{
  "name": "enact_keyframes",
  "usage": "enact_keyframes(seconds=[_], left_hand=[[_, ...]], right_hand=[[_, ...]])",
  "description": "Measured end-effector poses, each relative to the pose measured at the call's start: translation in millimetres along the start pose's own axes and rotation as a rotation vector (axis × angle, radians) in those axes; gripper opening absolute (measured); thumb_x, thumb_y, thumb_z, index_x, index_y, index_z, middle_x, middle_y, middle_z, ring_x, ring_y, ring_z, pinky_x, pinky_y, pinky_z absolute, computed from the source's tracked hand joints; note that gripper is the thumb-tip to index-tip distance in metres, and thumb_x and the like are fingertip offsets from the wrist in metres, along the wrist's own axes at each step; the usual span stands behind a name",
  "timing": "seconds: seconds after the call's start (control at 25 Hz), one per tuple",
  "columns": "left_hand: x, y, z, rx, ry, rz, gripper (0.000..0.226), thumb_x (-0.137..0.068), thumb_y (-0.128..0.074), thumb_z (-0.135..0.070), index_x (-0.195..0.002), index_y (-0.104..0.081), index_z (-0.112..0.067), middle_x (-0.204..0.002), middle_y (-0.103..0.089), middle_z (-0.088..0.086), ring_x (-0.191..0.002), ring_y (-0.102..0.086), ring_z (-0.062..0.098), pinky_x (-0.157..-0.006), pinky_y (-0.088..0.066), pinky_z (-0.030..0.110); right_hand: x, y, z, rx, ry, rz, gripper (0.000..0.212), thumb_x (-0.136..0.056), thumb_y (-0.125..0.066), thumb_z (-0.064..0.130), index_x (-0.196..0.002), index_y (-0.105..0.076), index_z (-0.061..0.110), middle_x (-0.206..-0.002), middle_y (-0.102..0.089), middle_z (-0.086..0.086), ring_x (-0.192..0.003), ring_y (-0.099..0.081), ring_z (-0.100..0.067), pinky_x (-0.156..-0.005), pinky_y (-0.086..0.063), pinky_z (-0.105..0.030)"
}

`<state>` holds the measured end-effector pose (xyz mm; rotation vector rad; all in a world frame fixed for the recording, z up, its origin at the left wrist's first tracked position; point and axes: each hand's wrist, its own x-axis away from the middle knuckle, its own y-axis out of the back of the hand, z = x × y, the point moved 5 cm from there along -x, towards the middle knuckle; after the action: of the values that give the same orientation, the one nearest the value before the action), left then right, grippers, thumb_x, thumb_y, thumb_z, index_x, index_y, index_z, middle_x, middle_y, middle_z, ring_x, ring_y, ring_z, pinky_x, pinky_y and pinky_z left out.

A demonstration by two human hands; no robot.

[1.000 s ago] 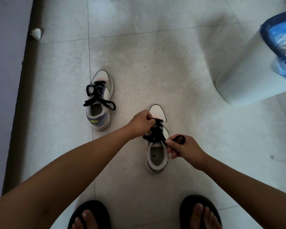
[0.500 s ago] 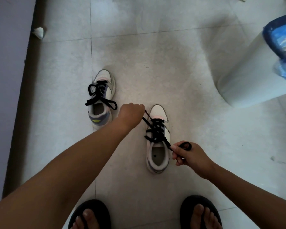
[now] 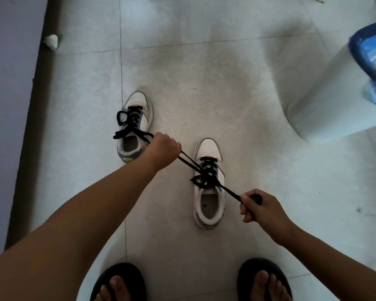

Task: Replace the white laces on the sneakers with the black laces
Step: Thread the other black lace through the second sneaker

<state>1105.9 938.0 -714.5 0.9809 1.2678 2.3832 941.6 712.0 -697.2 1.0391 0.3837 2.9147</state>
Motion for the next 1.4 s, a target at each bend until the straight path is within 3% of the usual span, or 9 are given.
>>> enact_keyframes(seconds=[0.24,0.36,0.48,0.64,0.8,0.96,1.16,1.32,1.4], left_hand=[[11.7,-14.3,-0.1,0.215,0.023,0.188,0.027,-0.102,-0.033,-0.027,-0.119,-0.049,-0.012,-0.111,-0.062,0.005,-0.098,-0.062,0.026,-0.072,-0.040,0.031],[36.0,5.2,17.7,0.722,0.158,-0.210,0.049,-0.096,-0.035,-0.051,-0.115,-0.056,-0.011,-0.102,-0.063,0.009,-0.091,-0.061,0.029,-0.069,-0.044,0.036],[93.3,-7.8,49.2,0.546,0.375,-0.602,0.043,-0.090,-0.045,-0.040,-0.099,-0.063,-0.002,-0.087,-0.062,0.015,-0.079,-0.061,0.033,-0.066,-0.044,0.039],[117.2,-60.5,59.7,0.751,0.424,-0.238,0.044,-0.079,-0.074,-0.026,-0.108,-0.063,0.004,-0.112,-0.058,0.024,-0.101,-0.057,0.038,-0.081,-0.044,0.043],[115.6,-56.0,37.1,1.053,0.369,-0.226,0.028,-0.080,-0.070,-0.006,-0.105,-0.064,0.005,-0.120,-0.047,0.026,-0.104,-0.052,0.035,-0.085,-0.042,0.031],[133.9,-33.2,-19.7,0.933,0.126,-0.302,0.027,-0.083,-0.066,-0.022,-0.103,-0.067,-0.003,-0.116,-0.054,0.023,-0.106,-0.051,0.040,-0.086,-0.048,0.039],[136.5,-21.1,-32.7,0.931,0.049,-0.103,0.039,-0.094,-0.043,-0.050,-0.120,-0.062,-0.028,-0.123,-0.048,0.000,-0.115,-0.037,0.026,-0.089,-0.039,0.030],[121.0,-14.1,19.5,1.072,0.238,-0.303,0.033,-0.095,-0.040,-0.046,-0.102,-0.064,-0.024,-0.098,-0.057,-0.004,-0.091,-0.056,0.018,-0.067,-0.037,0.026],[92.8,-21.3,49.5,1.139,0.385,-0.385,0.029,-0.098,-0.041,-0.030,-0.112,-0.061,-0.015,-0.106,-0.058,0.004,-0.099,-0.057,0.022,-0.076,-0.042,0.030]], right_hand=[[-1.8,3.3,-6.2,-0.006,-0.065,-0.037,0.015,-0.094,-0.054,0.018,-0.097,-0.061,0.004,-0.071,-0.067,-0.006,-0.058,-0.060,-0.014,-0.065,-0.059,-0.037],[7.6,12.4,-1.7,0.153,0.012,-0.212,0.039,-0.090,-0.060,0.029,-0.124,-0.045,0.019,-0.100,-0.056,0.003,-0.083,-0.058,-0.008,-0.068,-0.050,-0.026],[19.8,-17.7,10.8,0.656,0.257,-0.173,0.060,-0.088,-0.059,0.038,-0.138,-0.030,0.024,-0.111,-0.045,0.007,-0.094,-0.052,-0.009,-0.071,-0.039,-0.023],[-10.9,-66.9,19.0,1.007,0.166,0.047,0.050,-0.097,-0.041,0.032,-0.140,-0.021,0.016,-0.104,-0.062,-0.005,-0.089,-0.062,-0.025,-0.063,-0.039,-0.027],[-48.5,-67.0,57.9,1.140,0.230,-0.047,0.033,-0.096,-0.038,0.016,-0.127,-0.031,0.011,-0.095,-0.064,-0.012,-0.081,-0.062,-0.033,-0.059,-0.036,-0.031],[-67.3,-85.7,84.8,1.202,0.321,0.043,0.034,-0.095,-0.039,0.017,-0.128,-0.034,0.012,-0.096,-0.064,-0.015,-0.082,-0.061,-0.035,-0.058,-0.033,-0.032],[-53.5,-94.3,75.8,1.145,0.301,0.144,0.029,-0.096,-0.038,0.020,-0.123,-0.033,0.010,-0.095,-0.063,-0.017,-0.081,-0.059,-0.036,-0.058,-0.034,-0.032],[-58.4,-88.7,88.0,1.172,0.279,0.142,0.034,-0.092,-0.043,0.029,-0.123,-0.041,0.016,-0.106,-0.063,-0.015,-0.094,-0.060,-0.033,-0.064,-0.036,-0.031],[-77.3,-84.1,110.0,1.103,0.354,0.040,0.036,-0.091,-0.044,0.026,-0.125,-0.051,0.019,-0.112,-0.060,-0.012,-0.102,-0.058,-0.031,-0.070,-0.040,-0.031]])
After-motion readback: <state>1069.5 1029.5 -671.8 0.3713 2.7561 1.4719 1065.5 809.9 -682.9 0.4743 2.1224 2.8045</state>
